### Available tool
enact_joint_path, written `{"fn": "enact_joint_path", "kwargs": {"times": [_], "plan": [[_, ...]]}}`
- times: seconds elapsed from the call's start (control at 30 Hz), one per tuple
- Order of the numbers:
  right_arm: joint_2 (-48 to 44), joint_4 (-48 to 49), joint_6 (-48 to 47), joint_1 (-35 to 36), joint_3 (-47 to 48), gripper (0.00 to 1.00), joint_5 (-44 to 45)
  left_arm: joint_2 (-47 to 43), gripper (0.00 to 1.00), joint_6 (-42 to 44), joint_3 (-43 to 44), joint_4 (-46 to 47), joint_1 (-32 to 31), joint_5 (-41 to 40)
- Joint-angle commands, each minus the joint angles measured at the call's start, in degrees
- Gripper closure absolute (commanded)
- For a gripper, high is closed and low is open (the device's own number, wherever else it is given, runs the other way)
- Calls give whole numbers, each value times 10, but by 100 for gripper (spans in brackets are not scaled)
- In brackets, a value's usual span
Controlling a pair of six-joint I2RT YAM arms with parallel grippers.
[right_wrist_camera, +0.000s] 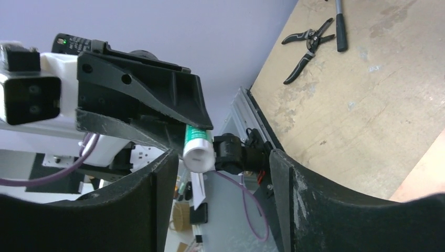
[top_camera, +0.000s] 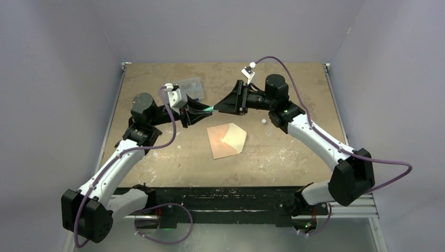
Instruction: Place the letter into the envelope and seal it
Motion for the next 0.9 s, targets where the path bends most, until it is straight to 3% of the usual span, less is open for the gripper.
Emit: {"fn": "enact_joint_path", "kwargs": {"times": [0.0,0.17,0.43,0.6,0.67,0.87], "plan": [[8,21,30,11,31,37,20,11,100,90,9,16,-2,-12],[16,69,62,17,29,57,29,16,100,83,4,43,-2,-20],[15,101,72,20,23,72,38,1,100,79,-7,33,-2,-15],[7,114,89,20,6,94,29,-15,71,69,3,-21,-2,-69],[3,102,84,20,5,99,31,-21,61,70,9,-51,-2,-99],[-7,78,65,19,6,100,32,-28,52,130,53,-176,-1,-138]]}}
